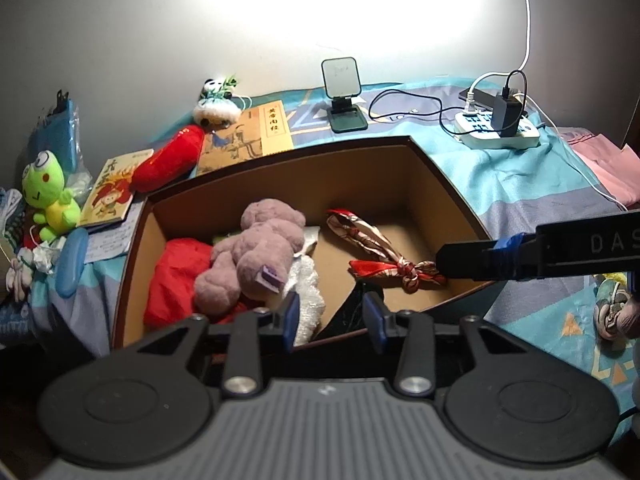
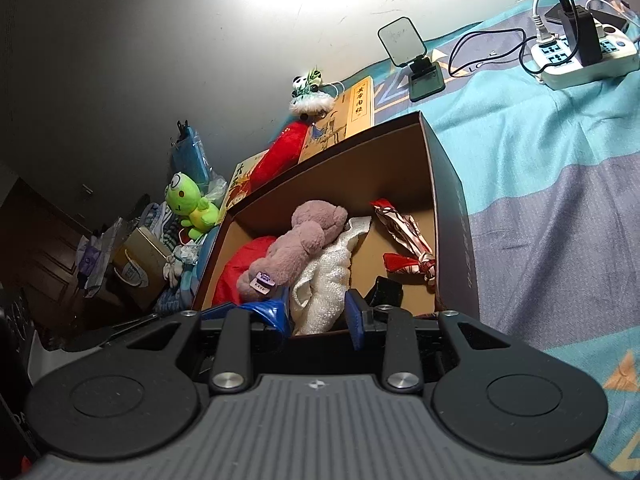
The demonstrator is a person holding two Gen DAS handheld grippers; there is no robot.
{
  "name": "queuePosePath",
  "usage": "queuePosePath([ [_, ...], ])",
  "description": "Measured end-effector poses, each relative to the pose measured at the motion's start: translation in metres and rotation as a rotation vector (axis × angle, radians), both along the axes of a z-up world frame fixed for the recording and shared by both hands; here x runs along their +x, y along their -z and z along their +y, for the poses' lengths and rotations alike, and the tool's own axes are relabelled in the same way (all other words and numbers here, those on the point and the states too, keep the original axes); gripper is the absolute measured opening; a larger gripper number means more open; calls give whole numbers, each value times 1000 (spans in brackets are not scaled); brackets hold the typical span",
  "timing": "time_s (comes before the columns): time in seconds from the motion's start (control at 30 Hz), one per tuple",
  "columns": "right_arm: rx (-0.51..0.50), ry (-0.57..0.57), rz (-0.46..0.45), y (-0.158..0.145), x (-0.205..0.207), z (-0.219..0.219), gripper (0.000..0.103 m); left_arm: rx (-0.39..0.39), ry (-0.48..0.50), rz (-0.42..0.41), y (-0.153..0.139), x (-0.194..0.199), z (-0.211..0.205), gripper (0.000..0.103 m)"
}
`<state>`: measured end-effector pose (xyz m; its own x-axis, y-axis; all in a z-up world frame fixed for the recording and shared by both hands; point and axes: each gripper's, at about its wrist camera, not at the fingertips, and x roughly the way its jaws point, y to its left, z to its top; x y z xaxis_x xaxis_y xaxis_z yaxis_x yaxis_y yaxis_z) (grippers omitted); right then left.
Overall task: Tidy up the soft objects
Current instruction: 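Move the open right gripper back toward the yellow cloth, then grasp the small grey-and-pink plush beside the yellow towel with the right gripper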
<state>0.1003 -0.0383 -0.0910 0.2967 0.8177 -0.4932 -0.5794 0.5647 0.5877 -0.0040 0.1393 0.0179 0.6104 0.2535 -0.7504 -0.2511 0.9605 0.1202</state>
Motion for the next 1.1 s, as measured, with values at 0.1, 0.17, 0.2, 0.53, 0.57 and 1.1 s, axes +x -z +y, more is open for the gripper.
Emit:
queuePosePath([
  [0.1, 4, -14, 8, 2, -2, -9, 14, 26, -5, -6, -1, -3, -13, 57],
  [0.17, 5, -22, 14, 4, -2, -16, 14, 34, -4, -9, -2, -5, -23, 57],
  [0.2, 6, -25, 16, 4, -2, -19, 14, 36, -1, -10, -2, -7, -27, 56],
  [0.53, -6, -39, 55, 17, -6, -65, 14, -26, 61, 38, 15, -18, -79, 57],
  [0.57, -12, -37, 59, 19, -6, -71, 14, -43, 78, 43, 18, -17, -86, 57],
  [1.1, -133, 286, 48, 44, 11, -212, 15, -213, 468, 78, 59, 41, -213, 65],
])
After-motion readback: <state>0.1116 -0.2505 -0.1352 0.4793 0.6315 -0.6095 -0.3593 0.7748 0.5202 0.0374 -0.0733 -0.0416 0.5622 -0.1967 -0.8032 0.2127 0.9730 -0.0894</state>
